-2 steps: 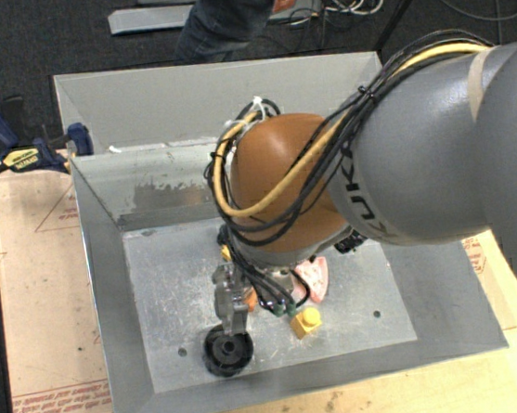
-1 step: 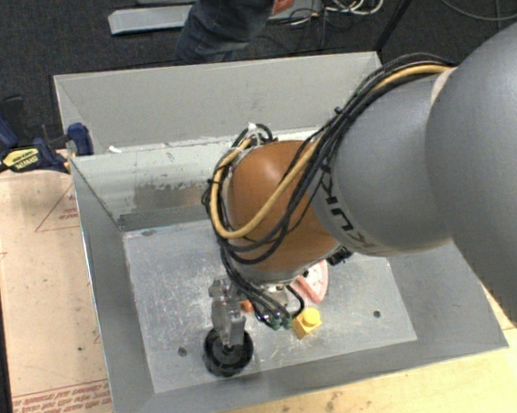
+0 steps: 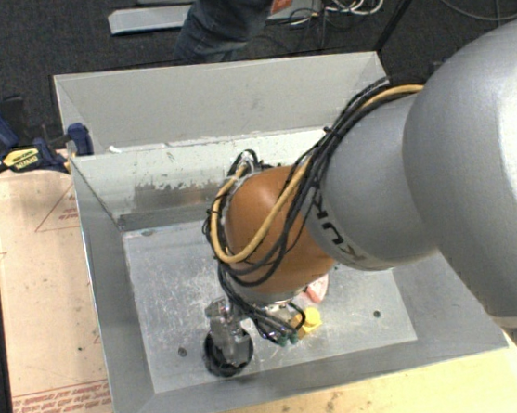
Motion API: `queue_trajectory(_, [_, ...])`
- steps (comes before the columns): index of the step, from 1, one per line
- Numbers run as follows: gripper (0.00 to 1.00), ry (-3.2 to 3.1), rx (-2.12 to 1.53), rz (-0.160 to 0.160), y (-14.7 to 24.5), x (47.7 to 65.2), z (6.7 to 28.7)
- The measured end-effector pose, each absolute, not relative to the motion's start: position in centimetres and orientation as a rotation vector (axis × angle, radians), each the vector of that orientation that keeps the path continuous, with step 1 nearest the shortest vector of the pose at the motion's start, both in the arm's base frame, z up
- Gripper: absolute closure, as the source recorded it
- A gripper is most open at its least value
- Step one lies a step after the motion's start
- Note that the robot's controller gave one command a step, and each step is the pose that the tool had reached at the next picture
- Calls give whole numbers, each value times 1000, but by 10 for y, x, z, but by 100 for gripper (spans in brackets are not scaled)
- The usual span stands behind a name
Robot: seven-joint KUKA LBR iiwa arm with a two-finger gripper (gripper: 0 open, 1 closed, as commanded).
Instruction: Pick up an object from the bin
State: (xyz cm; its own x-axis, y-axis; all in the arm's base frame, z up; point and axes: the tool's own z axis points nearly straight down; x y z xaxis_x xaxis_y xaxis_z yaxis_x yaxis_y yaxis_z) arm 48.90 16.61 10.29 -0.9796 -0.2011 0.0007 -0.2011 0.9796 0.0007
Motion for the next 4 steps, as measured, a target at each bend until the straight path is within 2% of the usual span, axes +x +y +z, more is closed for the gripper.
queue_trajectory(1, [100,-3140,76,-10,167,494,86])
queue_trajectory(2, [100,-3140,75,-10,167,494,86])
queue_trajectory(3, [100,-3137,84,-1,169,507,130])
queue_trajectory(4, [100,-3138,92,-1,172,512,198])
